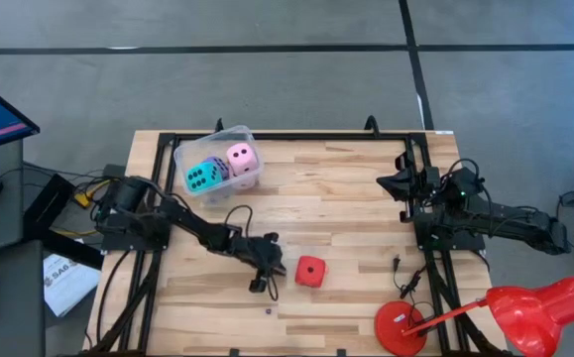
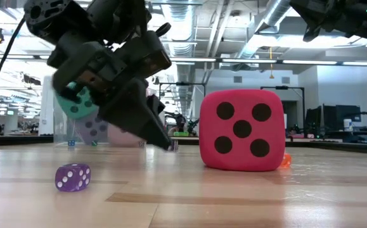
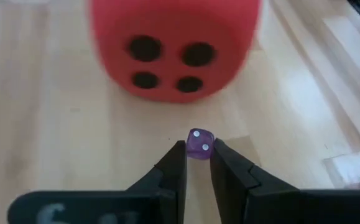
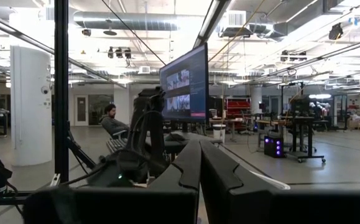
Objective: Pick & Place Dice
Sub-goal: Put the top small purple dice into the transparent container
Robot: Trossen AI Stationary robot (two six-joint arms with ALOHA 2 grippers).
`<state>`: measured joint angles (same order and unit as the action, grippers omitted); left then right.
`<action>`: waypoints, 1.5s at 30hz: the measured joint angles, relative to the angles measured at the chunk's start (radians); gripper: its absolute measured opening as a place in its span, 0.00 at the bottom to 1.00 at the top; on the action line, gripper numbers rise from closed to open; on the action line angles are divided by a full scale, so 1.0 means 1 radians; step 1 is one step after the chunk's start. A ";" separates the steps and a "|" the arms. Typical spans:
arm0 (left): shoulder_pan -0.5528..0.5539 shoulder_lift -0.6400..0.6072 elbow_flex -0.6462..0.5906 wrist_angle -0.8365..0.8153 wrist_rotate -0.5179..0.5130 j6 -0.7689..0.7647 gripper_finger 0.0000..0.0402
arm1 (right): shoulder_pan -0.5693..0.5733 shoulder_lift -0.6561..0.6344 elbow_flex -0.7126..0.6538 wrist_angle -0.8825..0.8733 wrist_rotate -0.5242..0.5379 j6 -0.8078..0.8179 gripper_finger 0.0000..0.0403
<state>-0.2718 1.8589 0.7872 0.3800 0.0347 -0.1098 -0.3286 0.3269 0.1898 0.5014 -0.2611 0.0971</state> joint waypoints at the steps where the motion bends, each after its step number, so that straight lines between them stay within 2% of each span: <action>1: 0.011 -0.013 0.000 -0.013 0.000 0.000 0.12 | 0.000 0.000 0.000 0.000 0.000 0.000 0.00; 13: 0.172 -0.277 0.000 -0.243 -0.010 0.000 0.12 | 0.000 0.000 0.000 0.000 0.000 0.000 0.00; 21: 0.259 -0.476 0.000 -0.379 -0.083 0.000 0.12 | 0.000 0.000 0.000 -0.002 0.000 -0.001 0.00; 33: 0.362 -0.706 0.000 -0.571 -0.368 0.000 0.12 | 0.000 0.000 0.000 -0.002 0.000 -0.002 0.00; 45: 0.505 -0.761 0.000 -0.616 -0.521 0.000 0.12 | 0.000 0.000 0.000 -0.002 0.000 -0.002 0.00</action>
<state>0.2329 1.0976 0.7872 -0.2355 -0.4861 -0.1097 -0.3286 0.3268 0.1898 0.4999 -0.2611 0.0956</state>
